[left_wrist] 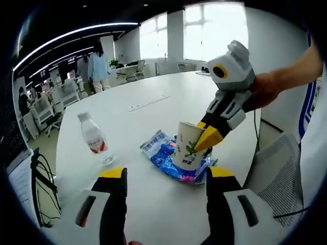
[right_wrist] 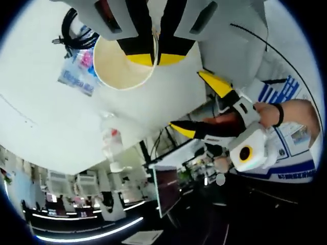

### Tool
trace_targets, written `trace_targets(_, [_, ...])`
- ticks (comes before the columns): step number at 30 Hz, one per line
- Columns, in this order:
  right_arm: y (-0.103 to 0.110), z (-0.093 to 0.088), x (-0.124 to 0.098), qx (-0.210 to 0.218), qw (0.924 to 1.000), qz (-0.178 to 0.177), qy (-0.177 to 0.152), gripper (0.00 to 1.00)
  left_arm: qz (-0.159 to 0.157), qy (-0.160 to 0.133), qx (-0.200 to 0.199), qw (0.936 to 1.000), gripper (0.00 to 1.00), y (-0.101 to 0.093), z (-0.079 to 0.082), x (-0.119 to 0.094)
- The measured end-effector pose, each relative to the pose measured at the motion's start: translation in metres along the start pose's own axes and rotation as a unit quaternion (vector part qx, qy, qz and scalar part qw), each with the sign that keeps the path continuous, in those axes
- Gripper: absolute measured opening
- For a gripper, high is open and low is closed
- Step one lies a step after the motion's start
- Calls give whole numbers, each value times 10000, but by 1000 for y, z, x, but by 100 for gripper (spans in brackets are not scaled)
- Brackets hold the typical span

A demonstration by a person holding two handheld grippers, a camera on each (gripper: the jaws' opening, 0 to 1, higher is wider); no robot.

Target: Arrange the tabletop items into an orderly group along one side of the table until the central work area is clear of visible clutter.

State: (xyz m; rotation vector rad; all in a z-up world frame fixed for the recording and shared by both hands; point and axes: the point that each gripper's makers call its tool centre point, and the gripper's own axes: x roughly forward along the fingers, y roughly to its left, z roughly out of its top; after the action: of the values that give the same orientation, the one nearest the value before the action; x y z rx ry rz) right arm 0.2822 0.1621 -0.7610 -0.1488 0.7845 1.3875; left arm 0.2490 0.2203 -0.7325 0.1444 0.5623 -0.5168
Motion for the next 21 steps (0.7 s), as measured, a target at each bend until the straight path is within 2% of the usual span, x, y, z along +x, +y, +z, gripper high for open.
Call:
trace_targets(3, [-9, 2, 6, -187, 9997, -63, 162, 0, 87, -109, -139, 9998, 64, 12, 1, -6])
trace_targets(9, [-12, 8, 12, -247, 9995, -85, 197, 0, 225, -216, -233, 9992, 65, 30, -4, -16])
trace_targets(21, [-38, 15, 28, -436, 9976, -257, 480, 0, 262, -370, -307, 9985, 72, 36, 2, -39])
